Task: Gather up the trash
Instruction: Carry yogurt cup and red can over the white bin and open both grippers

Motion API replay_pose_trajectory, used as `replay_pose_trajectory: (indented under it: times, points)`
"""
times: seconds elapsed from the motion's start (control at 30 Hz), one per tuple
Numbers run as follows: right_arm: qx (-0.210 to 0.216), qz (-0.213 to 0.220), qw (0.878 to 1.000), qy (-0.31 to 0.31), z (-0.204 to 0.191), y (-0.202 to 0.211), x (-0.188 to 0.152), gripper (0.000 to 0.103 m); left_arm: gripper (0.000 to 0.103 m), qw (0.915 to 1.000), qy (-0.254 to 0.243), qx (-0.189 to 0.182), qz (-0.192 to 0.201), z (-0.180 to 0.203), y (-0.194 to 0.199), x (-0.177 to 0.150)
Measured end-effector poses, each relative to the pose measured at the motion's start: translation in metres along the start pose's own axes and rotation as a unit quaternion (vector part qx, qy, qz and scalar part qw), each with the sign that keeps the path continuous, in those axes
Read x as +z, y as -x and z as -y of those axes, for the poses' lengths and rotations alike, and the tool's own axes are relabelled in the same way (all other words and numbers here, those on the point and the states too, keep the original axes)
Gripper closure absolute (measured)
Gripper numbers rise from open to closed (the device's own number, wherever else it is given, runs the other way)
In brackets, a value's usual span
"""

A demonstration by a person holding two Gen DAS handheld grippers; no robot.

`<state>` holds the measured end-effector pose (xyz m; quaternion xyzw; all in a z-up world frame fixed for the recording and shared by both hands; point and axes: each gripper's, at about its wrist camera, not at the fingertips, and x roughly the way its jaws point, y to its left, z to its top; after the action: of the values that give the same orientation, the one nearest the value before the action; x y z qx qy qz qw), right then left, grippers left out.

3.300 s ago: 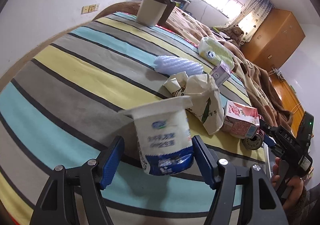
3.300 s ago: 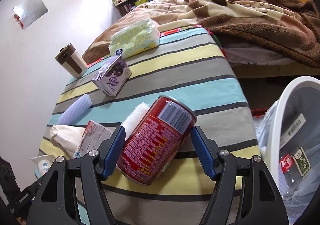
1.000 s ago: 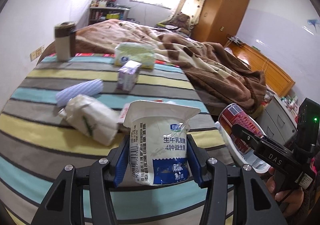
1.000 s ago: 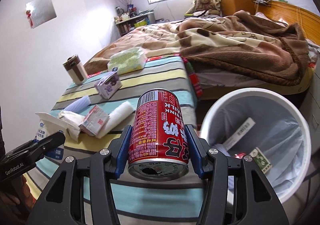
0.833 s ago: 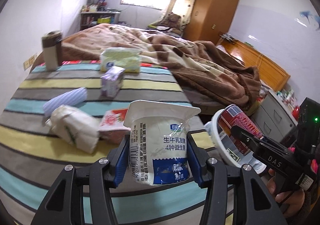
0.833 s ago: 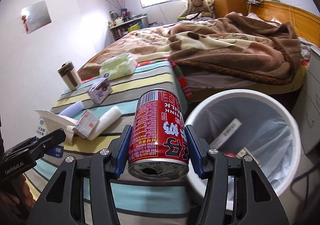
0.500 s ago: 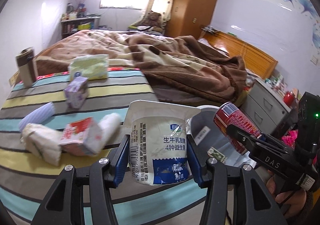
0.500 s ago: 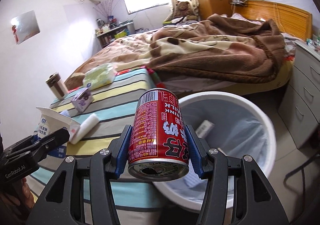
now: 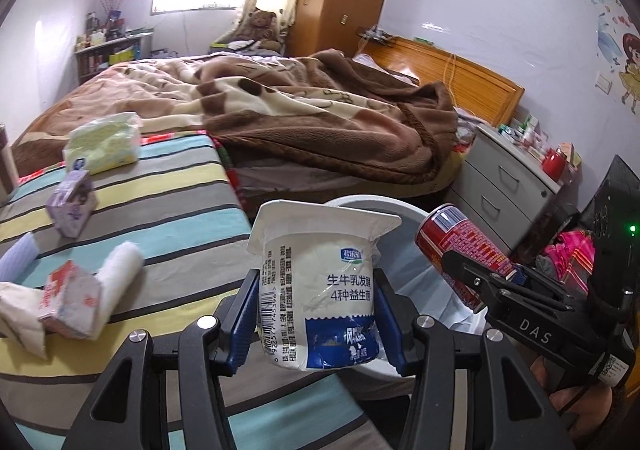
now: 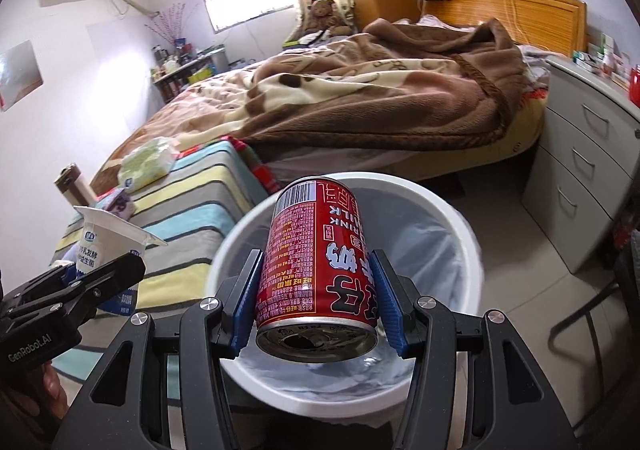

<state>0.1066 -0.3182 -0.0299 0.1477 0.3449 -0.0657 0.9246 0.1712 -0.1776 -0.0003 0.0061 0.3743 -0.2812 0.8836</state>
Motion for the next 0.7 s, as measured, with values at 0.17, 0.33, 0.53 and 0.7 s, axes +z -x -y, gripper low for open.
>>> replay_pose_trajectory:
  times: [0.17,0.33,0.53,0.7]
  points:
    - [-0.017,-0.011,1.0,-0.01,0.014,-0.006,-0.002,0.049,0.05,0.9997,-0.013,-0.014,-0.013,0.013,-0.018,0.0]
    - [-0.032,-0.022,0.999,-0.02,0.025,-0.011,-0.004,0.049,0.05,0.9991,-0.026,-0.027,-0.021,0.027,-0.033,0.004]
    - [-0.045,-0.031,0.998,-0.024,0.033,-0.016,-0.004,0.049,0.05,0.9985,-0.028,-0.032,-0.035,0.034,-0.049,0.005]
    - [-0.043,-0.037,0.998,-0.023,0.034,-0.016,-0.006,0.049,0.05,0.9978,-0.027,-0.039,-0.047,0.037,-0.056,0.003]
